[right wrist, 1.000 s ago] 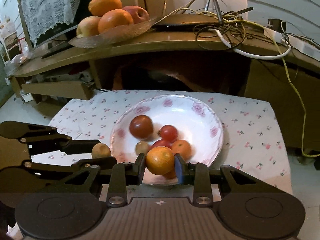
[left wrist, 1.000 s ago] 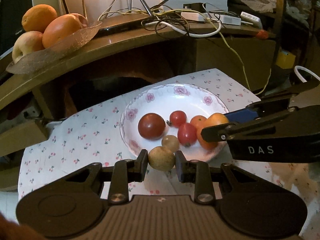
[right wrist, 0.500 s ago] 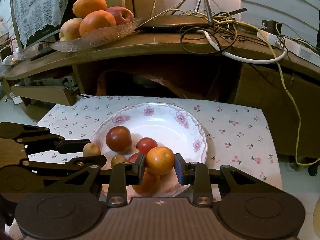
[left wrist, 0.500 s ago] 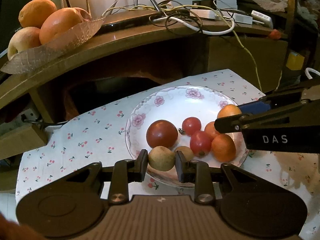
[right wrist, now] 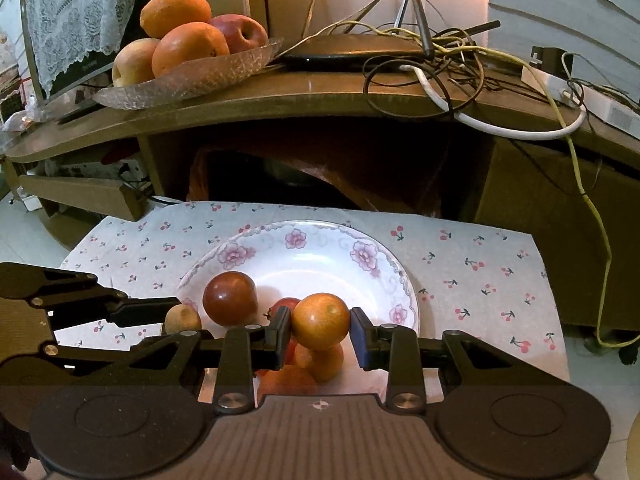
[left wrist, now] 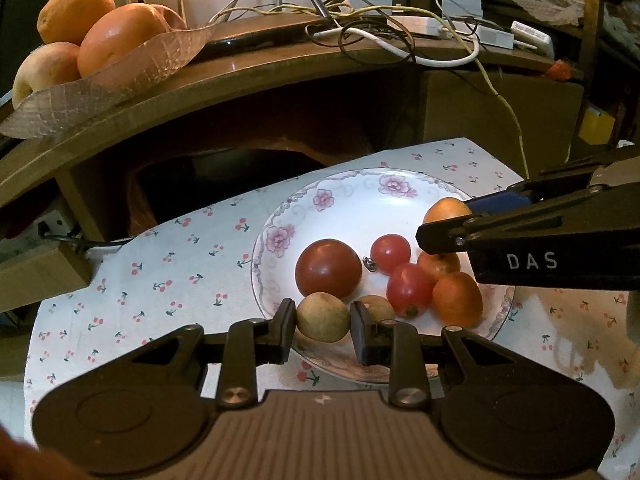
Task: Organize fruits
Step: 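Lower both fruits onto the plate and open both grippers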
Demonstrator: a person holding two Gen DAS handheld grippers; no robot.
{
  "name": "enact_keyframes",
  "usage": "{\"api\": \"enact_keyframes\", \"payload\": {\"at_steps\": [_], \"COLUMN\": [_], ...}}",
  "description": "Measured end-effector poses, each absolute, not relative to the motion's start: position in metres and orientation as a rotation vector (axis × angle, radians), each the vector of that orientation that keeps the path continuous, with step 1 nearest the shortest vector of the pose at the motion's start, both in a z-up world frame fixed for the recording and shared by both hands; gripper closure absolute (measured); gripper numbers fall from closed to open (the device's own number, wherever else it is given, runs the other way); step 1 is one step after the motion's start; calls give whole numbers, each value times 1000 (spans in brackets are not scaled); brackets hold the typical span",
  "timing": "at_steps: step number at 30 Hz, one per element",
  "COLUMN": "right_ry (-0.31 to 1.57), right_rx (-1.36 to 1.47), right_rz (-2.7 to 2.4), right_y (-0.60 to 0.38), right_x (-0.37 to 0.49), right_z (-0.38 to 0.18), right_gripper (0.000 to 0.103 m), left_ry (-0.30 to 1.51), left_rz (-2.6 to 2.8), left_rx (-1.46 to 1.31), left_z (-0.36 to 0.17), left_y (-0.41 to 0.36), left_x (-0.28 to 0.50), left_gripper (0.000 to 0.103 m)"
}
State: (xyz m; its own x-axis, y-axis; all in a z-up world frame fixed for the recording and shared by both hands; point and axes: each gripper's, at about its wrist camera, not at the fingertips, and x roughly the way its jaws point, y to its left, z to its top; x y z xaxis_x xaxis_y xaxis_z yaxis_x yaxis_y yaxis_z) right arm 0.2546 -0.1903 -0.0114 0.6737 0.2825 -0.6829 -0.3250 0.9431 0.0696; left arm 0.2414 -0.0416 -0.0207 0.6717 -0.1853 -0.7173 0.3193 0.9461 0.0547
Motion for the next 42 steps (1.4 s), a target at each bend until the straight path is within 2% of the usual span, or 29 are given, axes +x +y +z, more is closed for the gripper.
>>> {"api": "enact_keyframes", "payload": {"at_steps": [30,42], "right_ry": [755,747], "right_rx": [-53,-54], "right_rz": [329,321], "right_y": [-193,-194], "right_x": [253,247], "right_z": [-11,-6], "right_gripper": [66,64], "left_ry": [770,753], "left_rz": [-272,-266], "left_rx": [175,183], "left_z": [-15,-9], "left_y": [-41,-43], "left_x": [238,233], "left_gripper": [66,55]}}
